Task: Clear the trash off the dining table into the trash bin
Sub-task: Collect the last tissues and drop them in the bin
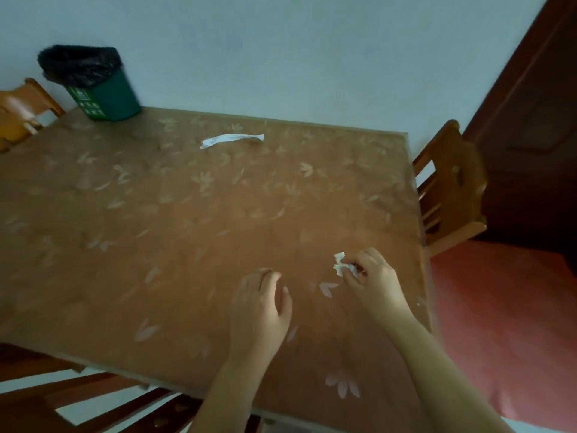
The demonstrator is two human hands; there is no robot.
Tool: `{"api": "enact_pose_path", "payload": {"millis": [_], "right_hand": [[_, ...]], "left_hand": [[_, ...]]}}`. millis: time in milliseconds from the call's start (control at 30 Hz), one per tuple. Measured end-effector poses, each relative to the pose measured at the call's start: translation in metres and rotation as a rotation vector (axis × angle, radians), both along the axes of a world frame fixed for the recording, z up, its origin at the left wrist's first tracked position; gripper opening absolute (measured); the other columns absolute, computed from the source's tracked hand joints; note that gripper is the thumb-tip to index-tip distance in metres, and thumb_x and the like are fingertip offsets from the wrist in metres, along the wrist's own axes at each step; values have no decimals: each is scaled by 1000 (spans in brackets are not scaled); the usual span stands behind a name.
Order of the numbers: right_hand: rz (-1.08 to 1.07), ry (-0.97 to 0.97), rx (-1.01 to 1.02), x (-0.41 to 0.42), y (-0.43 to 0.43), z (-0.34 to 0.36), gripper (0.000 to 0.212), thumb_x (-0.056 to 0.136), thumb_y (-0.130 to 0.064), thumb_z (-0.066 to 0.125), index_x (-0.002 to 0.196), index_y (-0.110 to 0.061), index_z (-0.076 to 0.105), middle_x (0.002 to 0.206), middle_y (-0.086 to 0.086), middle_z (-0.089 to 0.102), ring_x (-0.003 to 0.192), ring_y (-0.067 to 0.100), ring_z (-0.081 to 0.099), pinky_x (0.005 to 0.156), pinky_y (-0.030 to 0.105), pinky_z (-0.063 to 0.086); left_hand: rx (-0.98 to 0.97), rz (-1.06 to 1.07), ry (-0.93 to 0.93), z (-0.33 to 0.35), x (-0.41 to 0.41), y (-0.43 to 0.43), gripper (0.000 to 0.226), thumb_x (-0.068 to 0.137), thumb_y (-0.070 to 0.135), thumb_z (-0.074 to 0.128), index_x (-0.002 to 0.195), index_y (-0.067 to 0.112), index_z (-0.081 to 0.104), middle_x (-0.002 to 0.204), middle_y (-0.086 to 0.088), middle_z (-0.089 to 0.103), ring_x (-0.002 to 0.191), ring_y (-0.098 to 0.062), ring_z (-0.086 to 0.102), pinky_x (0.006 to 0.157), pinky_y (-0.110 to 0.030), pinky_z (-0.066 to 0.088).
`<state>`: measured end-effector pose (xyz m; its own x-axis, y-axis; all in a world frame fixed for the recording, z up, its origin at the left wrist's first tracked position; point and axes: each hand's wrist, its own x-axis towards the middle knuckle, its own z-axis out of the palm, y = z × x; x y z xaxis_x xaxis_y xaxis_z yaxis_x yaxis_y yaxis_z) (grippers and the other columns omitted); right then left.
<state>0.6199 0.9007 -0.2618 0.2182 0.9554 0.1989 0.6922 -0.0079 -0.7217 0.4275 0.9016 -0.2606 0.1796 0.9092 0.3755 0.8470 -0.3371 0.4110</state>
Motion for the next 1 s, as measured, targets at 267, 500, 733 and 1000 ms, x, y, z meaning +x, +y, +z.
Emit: {"api": "enact_pose_path", "payload": {"millis": [267,500,733,1000], "right_hand": [[196,31,85,68,28,24,6,78,-5,64,82,-8,65,85,-4,56,73,2,53,66,10,41],[277,25,99,101,96,24,5,78,-7,64,82,-9,65,82,-11,50,70,-7,48,61,2,36],[308,47,38,92,200,-4,3,80,-8,64,82,-9,64,87,-5,54,72,0,49,62,1,36],[239,21,-5,68,342,-62,7,78,-8,65,83,-12,63,83,-7,54,70,-1,51,65,1,36]], "left_hand": [[-20,180,-22,17,71,2,21,75,7,67,95,3,64,95,-15,65,91,-36,59,79,-44,49],[59,300,5,28,98,55,23,75,6,67,98,0,64,99,-19,66,93,-37,59,81,-46,48],[32,343,38,4,86,175,23,76,7,66,98,-1,64,101,-21,64,96,-38,57,83,-45,45],[-33,310,-17,-76,67,359,25,77,7,66,101,-1,63,105,-23,63,100,-41,56,88,-49,45]]}}
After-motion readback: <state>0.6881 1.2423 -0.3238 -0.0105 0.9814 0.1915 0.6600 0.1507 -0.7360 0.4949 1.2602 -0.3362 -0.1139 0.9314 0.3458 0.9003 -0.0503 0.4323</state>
